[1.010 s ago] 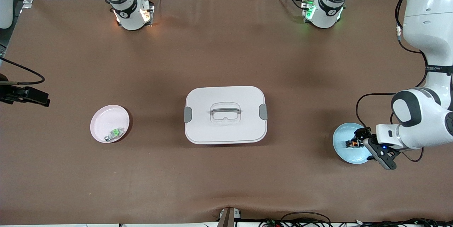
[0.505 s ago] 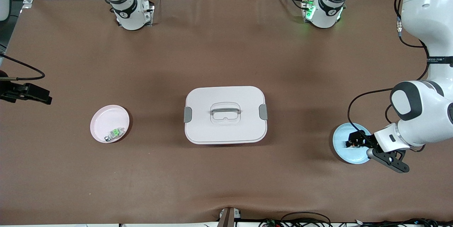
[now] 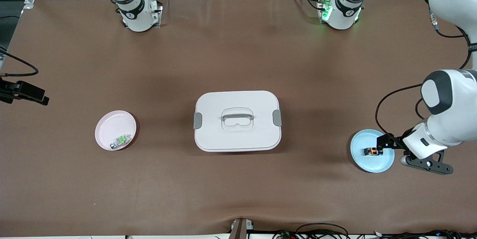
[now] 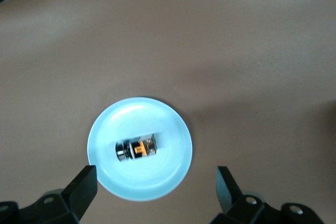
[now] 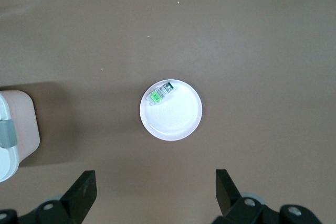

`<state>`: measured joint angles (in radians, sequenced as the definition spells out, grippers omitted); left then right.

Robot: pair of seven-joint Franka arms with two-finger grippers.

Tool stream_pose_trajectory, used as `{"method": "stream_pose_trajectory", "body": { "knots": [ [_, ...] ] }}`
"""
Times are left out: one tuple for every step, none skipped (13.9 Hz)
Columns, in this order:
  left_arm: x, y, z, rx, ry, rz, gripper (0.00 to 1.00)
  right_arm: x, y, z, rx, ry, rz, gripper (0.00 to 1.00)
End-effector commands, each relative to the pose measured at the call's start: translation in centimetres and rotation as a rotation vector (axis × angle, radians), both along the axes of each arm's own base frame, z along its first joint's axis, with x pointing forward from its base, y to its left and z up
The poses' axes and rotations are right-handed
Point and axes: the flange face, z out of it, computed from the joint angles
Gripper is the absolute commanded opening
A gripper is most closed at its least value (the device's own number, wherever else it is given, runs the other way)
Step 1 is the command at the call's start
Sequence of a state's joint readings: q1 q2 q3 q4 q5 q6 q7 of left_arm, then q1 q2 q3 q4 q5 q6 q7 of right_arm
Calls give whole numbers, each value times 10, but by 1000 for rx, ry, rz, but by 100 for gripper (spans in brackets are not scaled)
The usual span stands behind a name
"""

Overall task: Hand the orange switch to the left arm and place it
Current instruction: 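Open the left gripper to release the switch on the blue plate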

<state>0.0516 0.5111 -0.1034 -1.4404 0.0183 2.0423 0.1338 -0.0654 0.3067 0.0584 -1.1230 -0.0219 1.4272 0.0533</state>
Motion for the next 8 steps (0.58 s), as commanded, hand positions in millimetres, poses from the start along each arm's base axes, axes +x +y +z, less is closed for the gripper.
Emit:
{"method": "stream_pose_trajectory", "body": {
  "knots": [
    [-15,-26,24,31,27,159,100,-38,10,-7,-8,7,-11,100],
    [-19,-27,37,30,25,202,100,-40,12,-7,-6,13,-35,100],
    [-25,-27,48,31,34,225,100,-41,12,-7,-5,16,-57,100],
    [-31,-27,58,36,54,246,100,-41,13,-8,1,19,-69,100],
    [-38,-26,73,33,51,264,100,-42,13,-8,1,20,-72,100],
    [-44,-24,90,33,31,264,100,-43,13,-7,2,19,-72,100],
    [-55,-18,102,42,38,265,100,-45,12,-11,13,22,-77,100],
    [-67,-16,115,46,34,271,100,-49,2,-9,49,19,-99,100]
  ]
}}
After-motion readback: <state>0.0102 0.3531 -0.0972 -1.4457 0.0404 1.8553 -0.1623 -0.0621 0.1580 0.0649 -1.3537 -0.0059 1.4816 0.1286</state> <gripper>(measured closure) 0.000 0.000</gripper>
